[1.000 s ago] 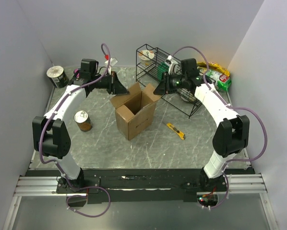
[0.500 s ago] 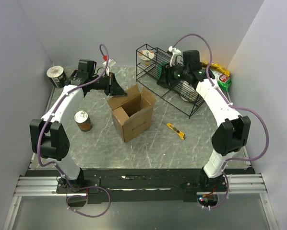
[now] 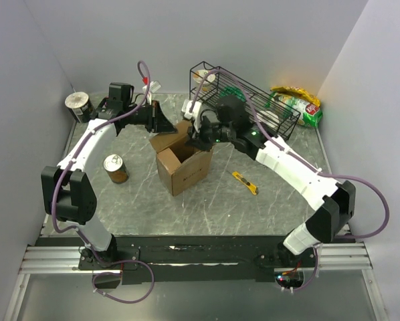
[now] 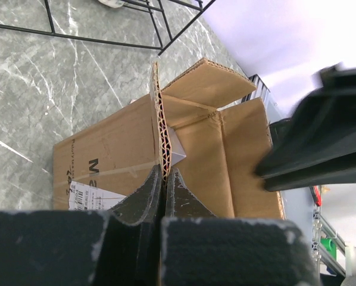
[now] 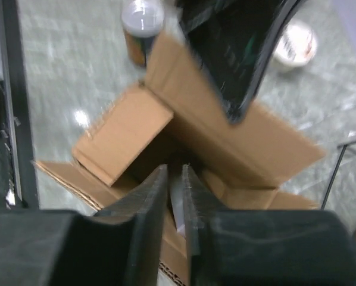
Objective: Unpack the express box
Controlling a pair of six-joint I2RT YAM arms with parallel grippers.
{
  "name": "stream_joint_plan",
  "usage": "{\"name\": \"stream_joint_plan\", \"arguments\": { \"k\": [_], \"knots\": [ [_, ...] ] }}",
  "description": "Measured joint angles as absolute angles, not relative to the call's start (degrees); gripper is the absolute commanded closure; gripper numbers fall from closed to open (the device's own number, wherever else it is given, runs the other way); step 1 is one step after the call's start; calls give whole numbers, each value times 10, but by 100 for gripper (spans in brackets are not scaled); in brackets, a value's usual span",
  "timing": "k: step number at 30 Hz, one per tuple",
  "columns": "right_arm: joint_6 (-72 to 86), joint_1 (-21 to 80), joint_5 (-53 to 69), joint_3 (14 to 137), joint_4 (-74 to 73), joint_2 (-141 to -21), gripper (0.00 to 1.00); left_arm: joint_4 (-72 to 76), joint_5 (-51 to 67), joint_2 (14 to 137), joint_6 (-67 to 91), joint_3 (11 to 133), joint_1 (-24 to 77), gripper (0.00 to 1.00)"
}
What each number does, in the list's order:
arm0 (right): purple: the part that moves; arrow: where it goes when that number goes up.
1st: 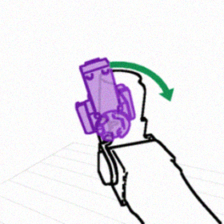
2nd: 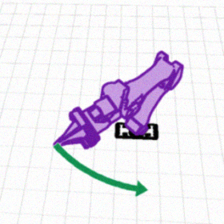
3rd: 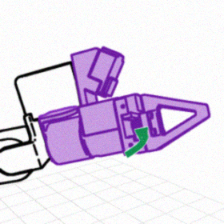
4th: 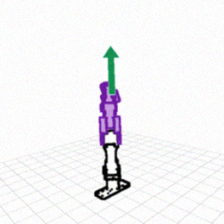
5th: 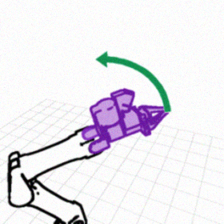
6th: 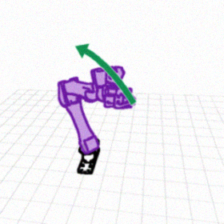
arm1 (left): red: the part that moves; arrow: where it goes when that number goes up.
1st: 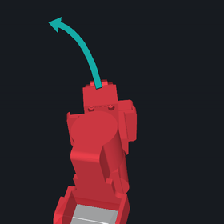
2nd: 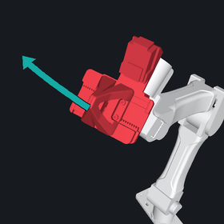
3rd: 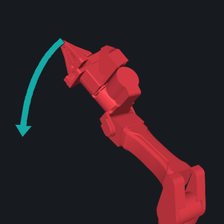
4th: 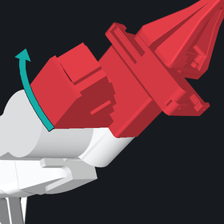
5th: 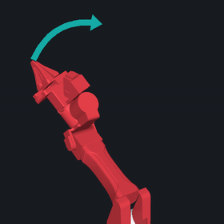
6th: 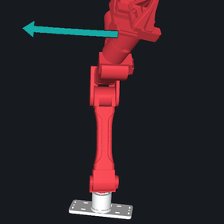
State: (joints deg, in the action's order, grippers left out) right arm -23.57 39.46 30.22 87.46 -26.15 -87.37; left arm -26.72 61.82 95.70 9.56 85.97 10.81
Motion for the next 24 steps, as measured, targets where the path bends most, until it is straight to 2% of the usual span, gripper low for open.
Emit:
{"name": "stream_joint_plan", "arguments": {
  "k": [8,24],
  "knots": [
    [-304,416,250,850,-304,-916,86,-220,617,934,141,820,108,99],
    [-326,467,254,819,-292,-926,80,-135,637,905,250,761,112,99]
  ]
}}
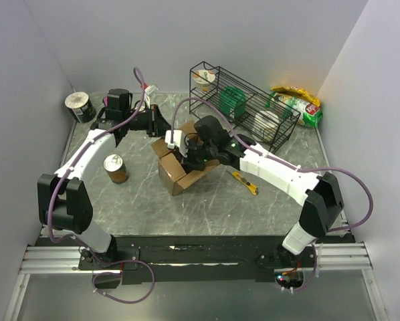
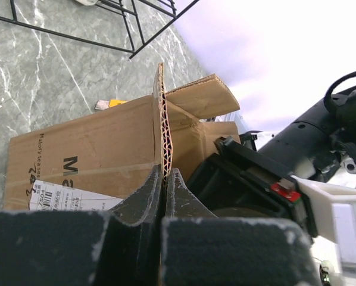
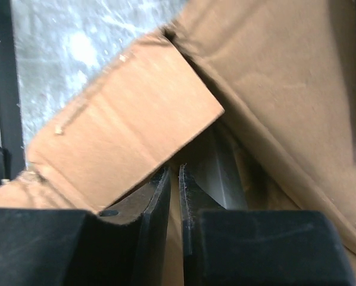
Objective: Unpack the express box
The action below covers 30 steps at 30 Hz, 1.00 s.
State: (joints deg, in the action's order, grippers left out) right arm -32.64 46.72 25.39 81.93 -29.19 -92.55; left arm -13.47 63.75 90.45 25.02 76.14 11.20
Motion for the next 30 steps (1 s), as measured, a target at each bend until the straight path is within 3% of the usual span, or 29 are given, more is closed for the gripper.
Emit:
{"name": "stream_joint_plan", "arguments": {
  "k": [16,19,23,30],
  "knots": [
    [-320,482,295,807,-277,-875,76,-137,597,896,251,766,112,99],
    [-320,491,295,810,-277,-875,69,-140,592,896,251,773,112,99],
    [-306,503,294,816,-269,-875,52,-140,590,896,251,778,112,99],
    [-239,514,250,816,-249,-877,45,-144,588,896,249,778,112,99]
  ]
}}
